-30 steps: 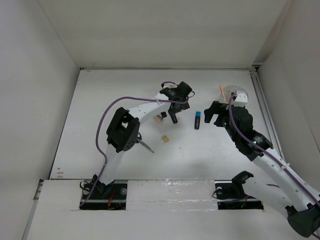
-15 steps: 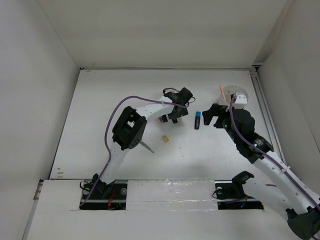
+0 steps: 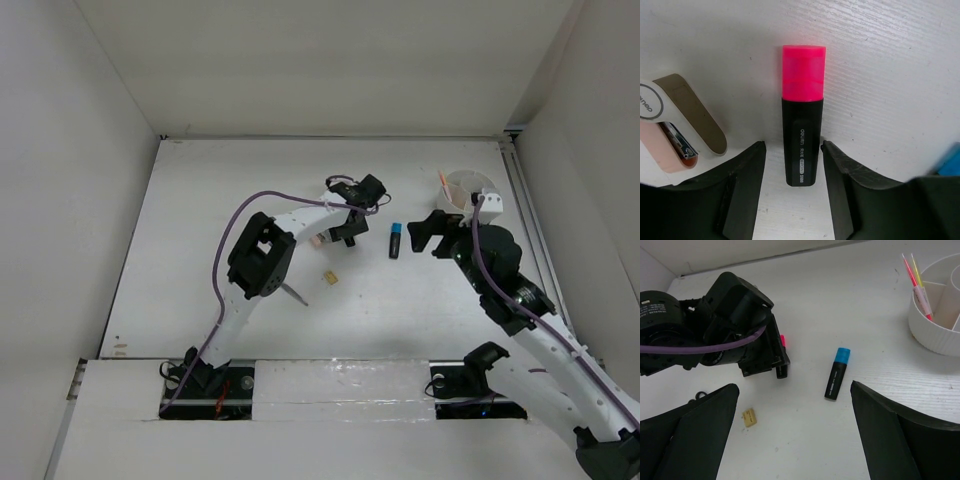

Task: Sort the stationery into containers
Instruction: Pick up the stationery from the center of the board.

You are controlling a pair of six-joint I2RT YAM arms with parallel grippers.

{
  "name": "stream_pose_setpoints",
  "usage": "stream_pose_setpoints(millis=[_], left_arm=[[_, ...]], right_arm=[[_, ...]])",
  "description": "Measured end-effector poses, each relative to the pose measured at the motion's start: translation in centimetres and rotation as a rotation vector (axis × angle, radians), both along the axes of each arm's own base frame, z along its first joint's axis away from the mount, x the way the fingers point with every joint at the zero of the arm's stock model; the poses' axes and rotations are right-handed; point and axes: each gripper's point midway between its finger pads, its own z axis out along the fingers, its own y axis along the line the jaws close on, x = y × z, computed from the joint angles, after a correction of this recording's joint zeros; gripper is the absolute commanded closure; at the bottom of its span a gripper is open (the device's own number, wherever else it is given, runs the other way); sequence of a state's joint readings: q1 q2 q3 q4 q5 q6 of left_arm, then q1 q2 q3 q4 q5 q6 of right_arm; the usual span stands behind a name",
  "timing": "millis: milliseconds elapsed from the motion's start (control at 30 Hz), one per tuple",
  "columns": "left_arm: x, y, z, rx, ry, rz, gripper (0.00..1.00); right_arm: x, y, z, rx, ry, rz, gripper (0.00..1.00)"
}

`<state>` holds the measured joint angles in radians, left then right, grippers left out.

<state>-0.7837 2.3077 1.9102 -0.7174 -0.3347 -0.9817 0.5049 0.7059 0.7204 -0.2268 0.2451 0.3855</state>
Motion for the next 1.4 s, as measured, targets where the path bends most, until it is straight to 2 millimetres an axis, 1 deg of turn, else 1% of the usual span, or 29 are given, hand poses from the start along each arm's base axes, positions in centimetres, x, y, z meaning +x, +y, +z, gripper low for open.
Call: stream_pose_setpoints(millis=[67,167,200,267,367,500,600,667,767,833,867,900,933,1000,1033,1100,1167,1200,1267,1400], left_arm=[[0.1,0.0,-0.1,0.007,-0.001,0.0,0.65],[0.2,0.1,-0.2,0.017,-0.001,-0.002,0.72],[0.2,0.2,-0.2,0.02,0.001,-0.004,0.84],[0.2,0.0,-0.2,0.012,0.002,-0.008,1.0],[0.3,-0.4,-0.1,0.001,-0.002,-0.029,1.0],[0.4,-1.3,0.1,-0.041,-0.014,-0.101,1.0],[0.2,-1.7,0.3,-0.082,-0.039,-0.161,1.0],[-0.4,-1.7,0.6,-0.112,-0.059,-0.209,1.0],[-2.0,-0.8,0.9,-0.117,-0.073,-0.276,1.0],[-2.8,-0.5,2.2,-0.13,-0.12,-0.344,1.0],[-3.2,-0.4,3.3,-0.142,-0.157,-0.385,1.0],[-3.6,-0.5,4.7,-0.152,-0.2,-0.427,1.0],[-3.9,-0.8,6.0,-0.167,-0.24,-0.462,1.0],[-4.6,-2.4,9.9,-0.208,-0.364,-0.559,1.0],[-5.2,-3.3,11.7,-0.232,-0.422,-0.604,1.0],[-6.4,-5.1,15.2,-0.283,-0.529,-0.681,1.0],[-7.5,-6.4,17.6,-0.327,-0.605,-0.735,1.0],[-7.9,-6.7,18.3,-0.344,-0.63,-0.755,1.0],[-8.1,-7.0,18.8,-0.361,-0.656,-0.778,1.0],[-8.4,-7.1,18.3,-0.362,-0.66,-0.819,1.0]], right_arm=[[-0.2,0.0,0.4,0.008,-0.012,0.006,0.0],[-0.5,0.0,1.0,0.021,-0.033,0.013,0.0],[-0.6,0.0,1.3,0.025,-0.04,0.016,0.01],[-0.7,-0.1,1.6,0.032,-0.051,0.017,0.01],[-0.6,-0.1,1.8,0.04,-0.057,0.019,0.01],[0.0,-0.1,1.3,0.051,-0.036,0.022,0.01],[0.6,-0.4,0.7,0.074,-0.016,0.028,0.04],[0.8,-0.7,0.3,0.095,-0.008,0.03,0.04],[1.3,-1.5,0.1,0.118,-0.003,0.023,0.05],[1.6,-2.0,0.2,0.131,-0.006,0.024,0.05],[1.8,-2.0,0.3,0.138,-0.01,0.031,0.05],[2.0,-1.7,0.6,0.152,-0.019,0.058,0.08],[2.2,-1.8,0.4,0.152,-0.013,0.055,0.08],[2.4,-0.8,0.4,0.173,-0.008,0.109,0.09],[2.6,-0.3,0.3,0.181,-0.002,0.135,0.1],[2.8,0.7,-0.1,0.202,0.019,0.185,0.1],[2.8,1.5,-0.6,0.218,0.044,0.221,0.12],[2.8,1.8,-0.6,0.226,0.049,0.235,0.12],[2.7,2.4,-0.5,0.239,0.05,0.258,0.12],[2.6,3.5,0.1,0.256,0.033,0.302,0.13]])
